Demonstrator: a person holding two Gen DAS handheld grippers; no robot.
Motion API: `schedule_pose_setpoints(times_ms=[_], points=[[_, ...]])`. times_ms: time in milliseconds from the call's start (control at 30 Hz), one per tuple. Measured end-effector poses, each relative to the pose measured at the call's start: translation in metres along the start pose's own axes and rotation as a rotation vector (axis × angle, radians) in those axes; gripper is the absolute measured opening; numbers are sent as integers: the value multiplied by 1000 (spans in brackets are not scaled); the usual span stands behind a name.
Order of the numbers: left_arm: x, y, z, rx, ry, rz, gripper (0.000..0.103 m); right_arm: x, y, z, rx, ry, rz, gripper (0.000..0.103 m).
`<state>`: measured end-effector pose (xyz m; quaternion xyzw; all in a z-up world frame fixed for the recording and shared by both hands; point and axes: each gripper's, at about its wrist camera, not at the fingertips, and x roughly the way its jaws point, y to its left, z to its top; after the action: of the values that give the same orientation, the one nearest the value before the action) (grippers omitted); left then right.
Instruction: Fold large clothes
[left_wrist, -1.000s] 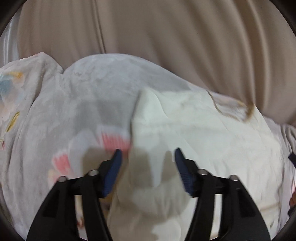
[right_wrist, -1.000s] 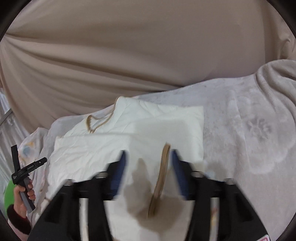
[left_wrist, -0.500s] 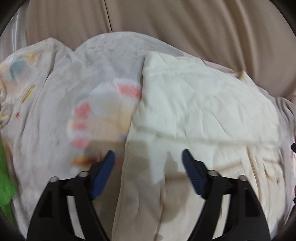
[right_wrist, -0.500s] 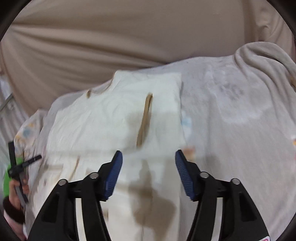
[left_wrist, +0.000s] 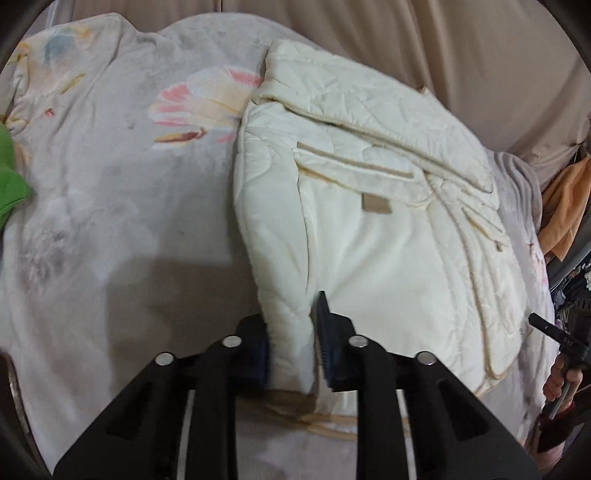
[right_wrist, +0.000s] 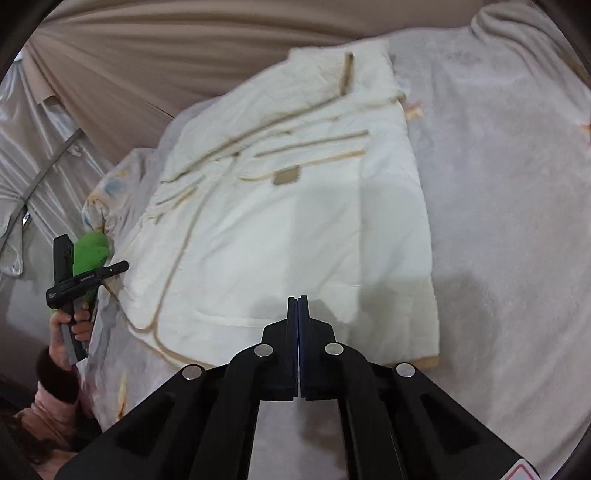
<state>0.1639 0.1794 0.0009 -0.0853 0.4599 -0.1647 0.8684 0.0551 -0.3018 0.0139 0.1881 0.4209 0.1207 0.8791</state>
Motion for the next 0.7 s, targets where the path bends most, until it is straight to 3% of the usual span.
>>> schedule_pose_setpoints(times_ms=[133,233,300,333,367,400,467,500,533,600,633,667,700], points=[[-42,-15,-23,72,-42,-26,10,-54,35,-26,-85,-107,-59,1],[-59,-22,-42,91,-33,-61,10,-89,27,-38,-70,-176,-137,4],[-53,-22,-49,82,-20,-41,11,-85,9,-34,-14,-152,-150,24],[-49,-20,-51,74,-17,-21,15,-80,2,-31,11,-146,-166,53],[-42,-16,-53,54,-12,0,18,-70,-6,-27,33,-146,-182,68],[-37,-14,-55,28,-12,9,21,-63,-11,-26,41,-140,-201,69],[-33,-7,-63,-33,-11,25,44,-44,-30,-21,57,-112,-243,68],[-32,-2,-69,-84,-18,19,71,-34,-38,-17,73,-102,-252,68],[-33,2,-75,-126,-29,9,86,-28,-47,-18,92,-94,-256,69],[-29,6,-82,-191,-37,-52,87,-7,-66,-11,154,-52,-219,68],[-26,5,-83,-195,-31,-79,85,-1,-69,-11,175,-43,-189,55],[-22,3,-82,-189,-28,-98,79,3,-70,-10,182,-49,-149,25],[-17,-2,-81,-159,-18,-99,54,3,-68,-10,185,-43,-101,5]])
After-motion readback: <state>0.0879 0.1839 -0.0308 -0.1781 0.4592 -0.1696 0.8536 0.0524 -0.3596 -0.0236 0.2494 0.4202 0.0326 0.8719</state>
